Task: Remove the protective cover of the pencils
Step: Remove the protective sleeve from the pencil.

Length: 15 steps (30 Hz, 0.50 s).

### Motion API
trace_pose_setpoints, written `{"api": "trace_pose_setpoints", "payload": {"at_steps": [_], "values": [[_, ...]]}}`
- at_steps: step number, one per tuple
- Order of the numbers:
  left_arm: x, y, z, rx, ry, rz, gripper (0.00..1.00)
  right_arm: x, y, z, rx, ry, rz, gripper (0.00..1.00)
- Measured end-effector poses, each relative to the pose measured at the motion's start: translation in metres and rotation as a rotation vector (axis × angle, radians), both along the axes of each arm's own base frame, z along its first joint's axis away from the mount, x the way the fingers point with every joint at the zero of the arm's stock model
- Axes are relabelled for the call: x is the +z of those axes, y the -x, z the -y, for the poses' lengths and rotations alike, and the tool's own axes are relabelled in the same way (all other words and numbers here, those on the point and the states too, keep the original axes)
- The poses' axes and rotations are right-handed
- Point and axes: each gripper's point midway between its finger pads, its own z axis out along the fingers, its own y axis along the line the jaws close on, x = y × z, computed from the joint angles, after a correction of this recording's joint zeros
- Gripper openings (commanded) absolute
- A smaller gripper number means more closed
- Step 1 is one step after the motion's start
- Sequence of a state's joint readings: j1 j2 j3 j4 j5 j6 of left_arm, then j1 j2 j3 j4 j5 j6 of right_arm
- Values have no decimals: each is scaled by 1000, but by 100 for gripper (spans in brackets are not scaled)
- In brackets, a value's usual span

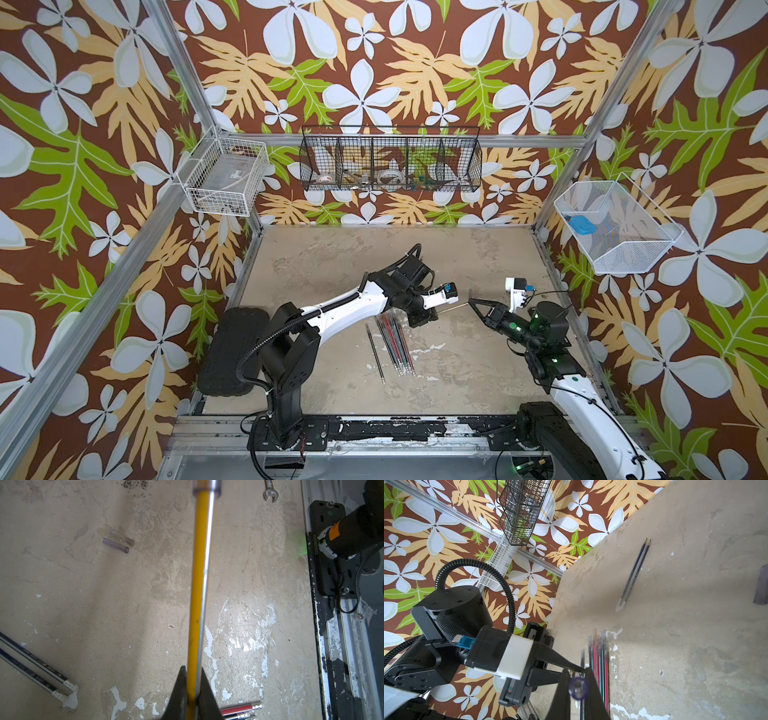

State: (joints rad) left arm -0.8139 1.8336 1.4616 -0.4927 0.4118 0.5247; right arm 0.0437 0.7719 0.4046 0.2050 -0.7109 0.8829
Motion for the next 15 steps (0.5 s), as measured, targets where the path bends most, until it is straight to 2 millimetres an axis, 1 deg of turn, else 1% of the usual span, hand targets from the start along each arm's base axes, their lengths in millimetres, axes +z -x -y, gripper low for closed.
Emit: {"api": "trace_pose_setpoints", "payload": {"at_steps": [2, 8, 15], "values": [[4, -3, 2, 5, 12, 18, 0, 2, -2, 5, -12, 5, 2, 0], [13, -9, 3, 33, 40, 38, 0, 5, -11, 10, -8, 5, 5, 0], [29, -22, 6, 35, 129, 50, 0, 20, -23, 23, -12, -11, 25, 0]]}}
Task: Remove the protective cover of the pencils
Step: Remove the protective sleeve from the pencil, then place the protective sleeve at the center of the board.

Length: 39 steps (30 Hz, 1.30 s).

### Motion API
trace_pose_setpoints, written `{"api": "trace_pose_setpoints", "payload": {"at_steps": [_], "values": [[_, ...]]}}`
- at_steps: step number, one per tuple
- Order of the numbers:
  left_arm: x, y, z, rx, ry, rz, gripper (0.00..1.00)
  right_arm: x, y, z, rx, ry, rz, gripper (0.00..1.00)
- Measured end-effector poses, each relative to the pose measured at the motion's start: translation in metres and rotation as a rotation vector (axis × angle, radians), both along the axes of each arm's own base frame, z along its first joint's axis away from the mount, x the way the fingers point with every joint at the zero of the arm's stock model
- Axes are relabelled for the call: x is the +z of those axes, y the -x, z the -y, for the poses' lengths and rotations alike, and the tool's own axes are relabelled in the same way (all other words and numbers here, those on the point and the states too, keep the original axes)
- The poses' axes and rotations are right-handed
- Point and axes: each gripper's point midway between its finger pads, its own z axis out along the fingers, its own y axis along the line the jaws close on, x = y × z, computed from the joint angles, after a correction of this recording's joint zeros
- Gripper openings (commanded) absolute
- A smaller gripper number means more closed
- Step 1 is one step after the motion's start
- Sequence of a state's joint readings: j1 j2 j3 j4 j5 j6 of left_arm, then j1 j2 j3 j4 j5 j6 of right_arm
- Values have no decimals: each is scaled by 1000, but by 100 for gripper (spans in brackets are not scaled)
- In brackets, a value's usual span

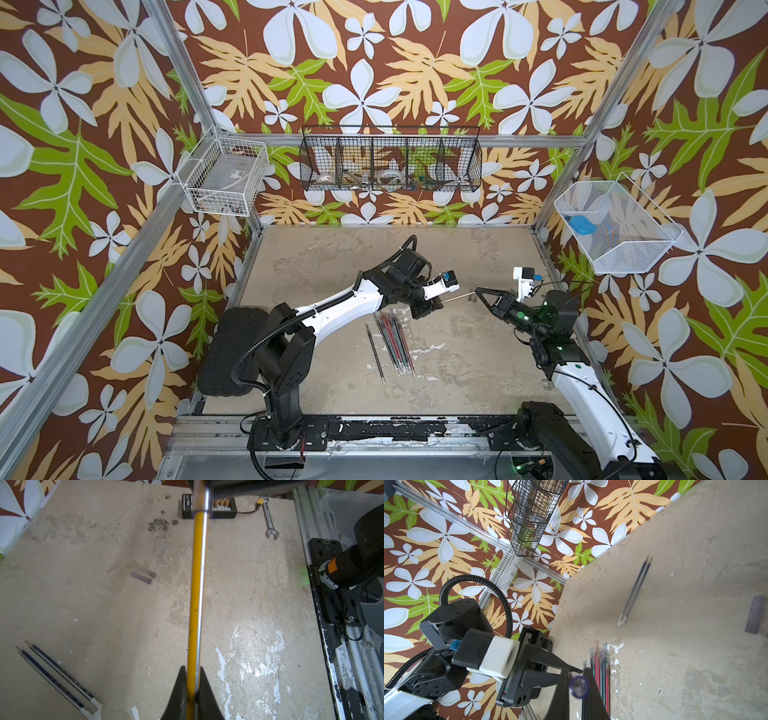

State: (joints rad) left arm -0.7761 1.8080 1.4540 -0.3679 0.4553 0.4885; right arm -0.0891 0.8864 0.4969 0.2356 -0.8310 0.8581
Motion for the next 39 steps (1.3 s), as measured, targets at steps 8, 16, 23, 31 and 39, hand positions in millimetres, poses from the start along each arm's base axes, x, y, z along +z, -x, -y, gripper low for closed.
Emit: {"api": "trace_pose_setpoints", "payload": {"at_steps": [8, 16, 23, 31, 39], "values": [[-10, 4, -16, 28, -54, -71, 0, 11, -34, 46, -218, 84, 37, 0], [-7, -14, -29, 102, -31, -119, 0, -30, -77, 85, -370, 253, -153, 0], [24, -36, -48, 194, 158, -184, 0, -149, -68, 111, -433, 408, -560, 0], [51, -43, -42, 217, 323, -266, 0, -182, -98, 94, -336, 584, -583, 6], [55, -41, -38, 211, 357, -317, 0, -196, -101, 80, -242, 589, -550, 12]]}}
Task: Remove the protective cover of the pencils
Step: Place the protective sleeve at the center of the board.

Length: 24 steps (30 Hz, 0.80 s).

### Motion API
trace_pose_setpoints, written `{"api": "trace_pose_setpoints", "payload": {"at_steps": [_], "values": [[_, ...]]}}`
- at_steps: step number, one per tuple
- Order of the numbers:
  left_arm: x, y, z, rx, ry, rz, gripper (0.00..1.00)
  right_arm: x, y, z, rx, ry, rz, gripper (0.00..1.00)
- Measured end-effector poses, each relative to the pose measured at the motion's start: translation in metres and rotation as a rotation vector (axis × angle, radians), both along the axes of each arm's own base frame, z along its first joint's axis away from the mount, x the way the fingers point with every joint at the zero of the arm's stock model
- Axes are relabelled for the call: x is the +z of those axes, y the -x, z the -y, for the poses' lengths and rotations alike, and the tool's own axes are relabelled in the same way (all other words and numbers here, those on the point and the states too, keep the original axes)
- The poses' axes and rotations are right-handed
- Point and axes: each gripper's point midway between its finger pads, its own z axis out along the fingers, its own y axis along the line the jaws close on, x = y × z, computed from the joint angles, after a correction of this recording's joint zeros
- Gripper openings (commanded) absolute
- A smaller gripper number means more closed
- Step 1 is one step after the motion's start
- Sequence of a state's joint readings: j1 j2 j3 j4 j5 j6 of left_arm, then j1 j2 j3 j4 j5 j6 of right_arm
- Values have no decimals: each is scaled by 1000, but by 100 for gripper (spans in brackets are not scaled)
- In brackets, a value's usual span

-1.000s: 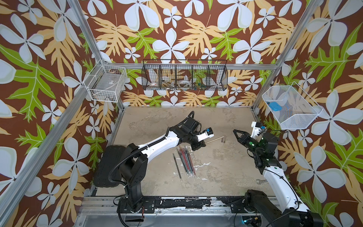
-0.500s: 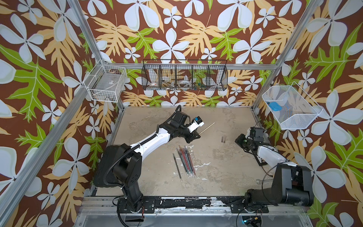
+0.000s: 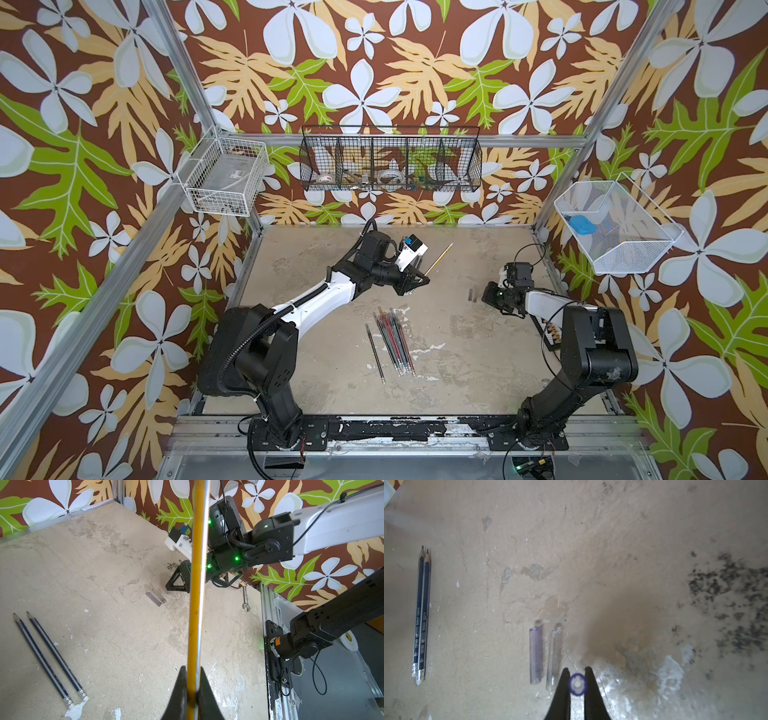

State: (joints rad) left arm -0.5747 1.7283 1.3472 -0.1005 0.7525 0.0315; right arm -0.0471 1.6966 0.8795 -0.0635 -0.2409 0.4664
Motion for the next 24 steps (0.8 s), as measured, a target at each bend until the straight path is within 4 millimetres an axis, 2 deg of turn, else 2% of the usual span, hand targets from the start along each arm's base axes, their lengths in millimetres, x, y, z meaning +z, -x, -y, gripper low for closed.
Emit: {"api": "trace_pose_setpoints", "payload": {"at_steps": [10, 24], "values": [[1, 1, 1, -5, 5, 1, 0, -5, 1, -9, 41, -39, 12, 15], [0, -2, 0, 7, -4, 11, 0, -2, 2, -12, 50, -49, 26, 23]]}}
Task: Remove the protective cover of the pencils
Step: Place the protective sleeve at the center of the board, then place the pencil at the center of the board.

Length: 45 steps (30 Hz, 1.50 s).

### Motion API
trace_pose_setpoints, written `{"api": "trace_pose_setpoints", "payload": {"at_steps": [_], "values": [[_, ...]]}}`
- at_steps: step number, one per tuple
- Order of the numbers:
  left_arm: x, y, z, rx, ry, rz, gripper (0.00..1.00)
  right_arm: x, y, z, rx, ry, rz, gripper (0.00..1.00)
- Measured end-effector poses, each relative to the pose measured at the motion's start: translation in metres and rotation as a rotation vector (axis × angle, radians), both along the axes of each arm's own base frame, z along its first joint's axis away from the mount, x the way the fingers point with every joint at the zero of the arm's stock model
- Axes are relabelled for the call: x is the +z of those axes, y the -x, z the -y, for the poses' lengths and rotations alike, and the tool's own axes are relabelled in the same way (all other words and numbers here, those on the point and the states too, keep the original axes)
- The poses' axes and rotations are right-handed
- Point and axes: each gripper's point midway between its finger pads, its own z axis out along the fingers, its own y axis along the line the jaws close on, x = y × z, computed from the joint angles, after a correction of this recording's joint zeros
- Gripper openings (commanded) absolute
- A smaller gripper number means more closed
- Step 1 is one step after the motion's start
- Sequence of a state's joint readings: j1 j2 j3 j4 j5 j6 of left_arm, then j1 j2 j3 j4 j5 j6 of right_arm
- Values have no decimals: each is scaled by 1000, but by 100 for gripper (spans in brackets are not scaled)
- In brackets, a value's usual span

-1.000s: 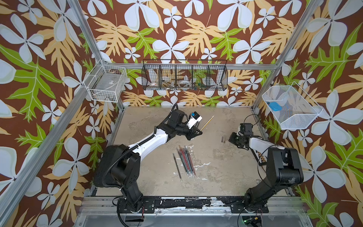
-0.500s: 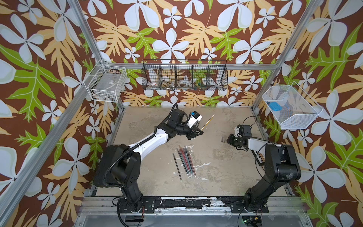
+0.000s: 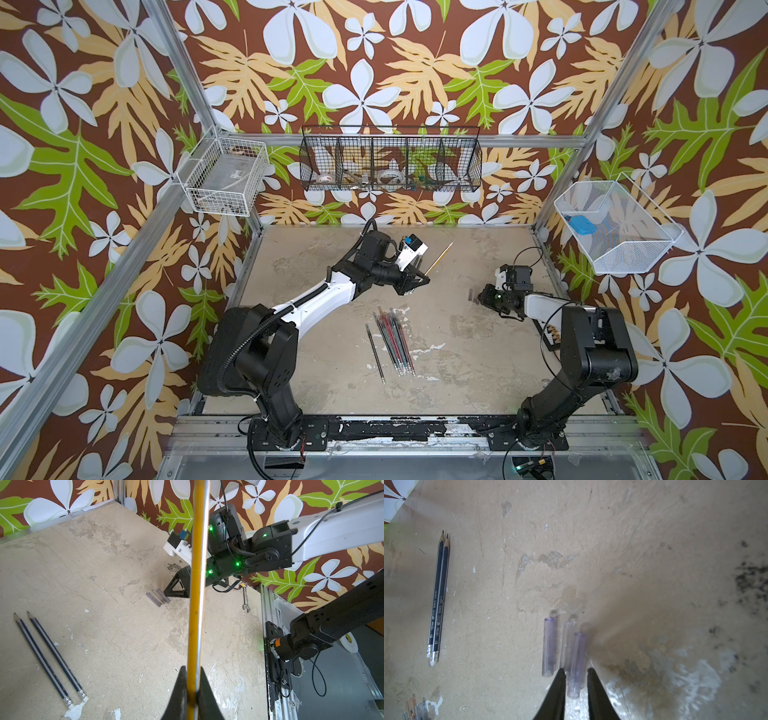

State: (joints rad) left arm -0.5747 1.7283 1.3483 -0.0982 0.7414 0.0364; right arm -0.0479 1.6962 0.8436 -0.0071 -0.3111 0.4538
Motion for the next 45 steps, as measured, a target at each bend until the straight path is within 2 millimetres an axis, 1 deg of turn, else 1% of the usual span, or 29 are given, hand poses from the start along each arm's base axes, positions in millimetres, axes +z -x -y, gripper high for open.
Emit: {"api": "trace_pose_setpoints", "payload": {"at_steps": [7, 10, 13, 16, 18, 21, 23, 25, 27, 28, 30, 32, 34, 37, 39, 41, 43, 44, 45], "values": [[-5, -3, 0, 9, -11, -2, 0, 2, -2, -1, 1, -6, 11, 26], [-9, -7, -2, 31, -23, -4, 0, 4, -1, -4, 11, -24, 20, 30], [-19, -16, -8, 77, -33, -13, 0, 15, 4, -8, 22, -38, 47, 32], [-40, -40, -22, 180, -60, -61, 0, 37, 11, -13, 37, -51, 113, 33], [-55, -59, -35, 262, -80, -105, 0, 52, 22, -23, 66, -56, 165, 33], [-74, -90, -52, 376, -105, -163, 0, 68, 48, -45, 140, -57, 229, 33], [-85, -112, -59, 438, -130, -202, 0, 76, 67, -56, 185, -66, 261, 33], [-98, -131, -60, 485, -166, -237, 0, 83, 85, -58, 202, -64, 291, 33], [-123, -144, -60, 516, -227, -280, 0, 92, 101, -57, 217, -51, 333, 35], [-135, -148, -62, 532, -257, -305, 0, 97, 107, -57, 221, -50, 353, 35], [-162, -149, -65, 557, -321, -364, 0, 108, 118, -59, 236, -59, 416, 36], [-178, -147, -69, 577, -375, -397, 0, 115, 125, -61, 246, -67, 453, 36], [-183, -152, -69, 600, -414, -397, 0, 120, 128, -61, 248, -67, 479, 36], [-185, -164, -59, 613, -446, -373, 2, 120, 129, -63, 256, -73, 480, 35], [-194, -164, -54, 610, -474, -381, 4, 116, 128, -64, 263, -82, 460, 35], [-203, -162, -54, 607, -497, -396, 5, 112, 129, -65, 265, -85, 447, 35], [-204, -165, -55, 614, -508, -392, 6, 112, 128, -65, 267, -86, 448, 35], [-205, -167, -54, 615, -505, -391, 8, 112, 129, -66, 268, -87, 448, 35], [-205, -168, -54, 616, -503, -389, 12, 112, 129, -65, 268, -87, 448, 35]]}}
